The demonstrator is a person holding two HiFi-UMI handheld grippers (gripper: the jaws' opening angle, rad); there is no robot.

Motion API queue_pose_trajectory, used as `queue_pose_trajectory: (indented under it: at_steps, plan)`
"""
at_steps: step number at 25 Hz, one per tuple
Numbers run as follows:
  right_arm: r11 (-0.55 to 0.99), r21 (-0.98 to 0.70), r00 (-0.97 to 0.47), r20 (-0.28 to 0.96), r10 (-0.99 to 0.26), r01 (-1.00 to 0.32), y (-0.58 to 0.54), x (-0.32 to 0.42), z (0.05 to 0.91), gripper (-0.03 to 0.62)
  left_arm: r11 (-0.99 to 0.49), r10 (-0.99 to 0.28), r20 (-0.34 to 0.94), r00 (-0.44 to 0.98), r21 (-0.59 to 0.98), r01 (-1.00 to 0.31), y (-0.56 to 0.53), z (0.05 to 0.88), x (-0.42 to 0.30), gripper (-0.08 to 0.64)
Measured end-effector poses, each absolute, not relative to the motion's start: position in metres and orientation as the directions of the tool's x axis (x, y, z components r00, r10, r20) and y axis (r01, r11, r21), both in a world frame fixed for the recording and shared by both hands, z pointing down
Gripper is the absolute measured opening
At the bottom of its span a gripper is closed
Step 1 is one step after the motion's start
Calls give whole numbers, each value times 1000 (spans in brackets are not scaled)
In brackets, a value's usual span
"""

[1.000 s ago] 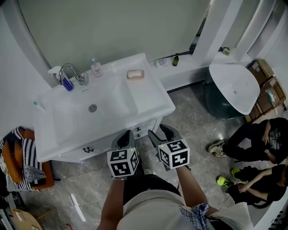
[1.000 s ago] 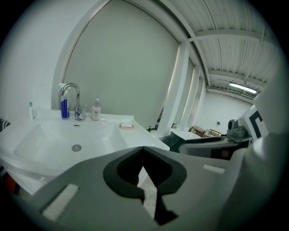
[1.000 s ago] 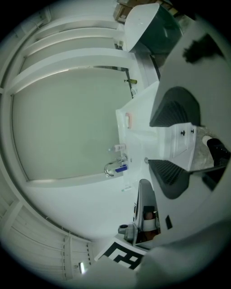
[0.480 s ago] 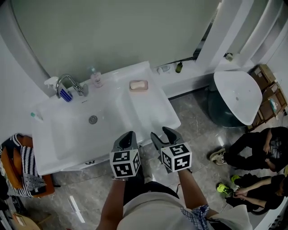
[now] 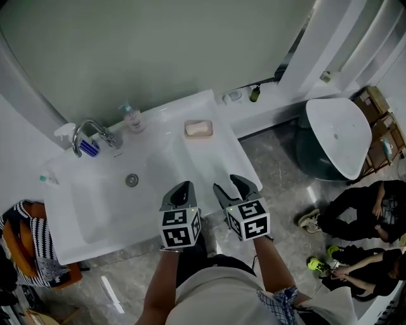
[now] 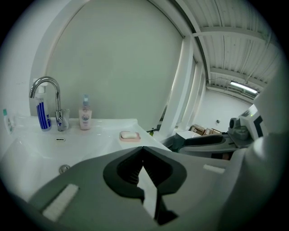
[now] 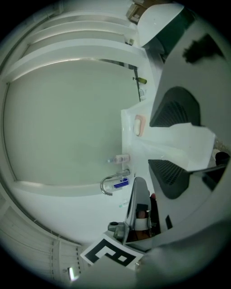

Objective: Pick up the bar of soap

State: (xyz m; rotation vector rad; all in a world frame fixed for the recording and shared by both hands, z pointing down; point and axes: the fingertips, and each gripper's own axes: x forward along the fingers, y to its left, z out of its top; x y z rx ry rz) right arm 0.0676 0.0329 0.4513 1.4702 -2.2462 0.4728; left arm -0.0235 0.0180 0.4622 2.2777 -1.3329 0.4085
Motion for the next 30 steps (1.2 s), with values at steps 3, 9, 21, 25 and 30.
queue_pose_trajectory:
  at_steps: [3, 9, 21, 25, 30]
  plan:
    - [386, -67, -363, 515, -776, -920, 18, 62, 452, 216, -426, -719, 491, 491, 246, -871, 4, 466, -27, 9]
    - [369, -76, -355, 502, -789, -926, -17, 52, 450, 216, -453, -696, 493, 523, 264, -852, -24, 468, -24, 9]
    - [415, 27, -343, 515, -786, -909, -66, 42, 445, 216, -491, -646, 517, 561, 282, -825, -64, 483, -22, 9]
    - [447, 69, -351, 520, -779, -892, -81, 40, 443, 216, -497, -634, 525, 567, 284, -820, -71, 487, -16, 9]
    - [495, 89, -379, 531, -758, -865, -103, 43, 443, 216, -488, -627, 531, 570, 302, -819, -84, 490, -11, 12]
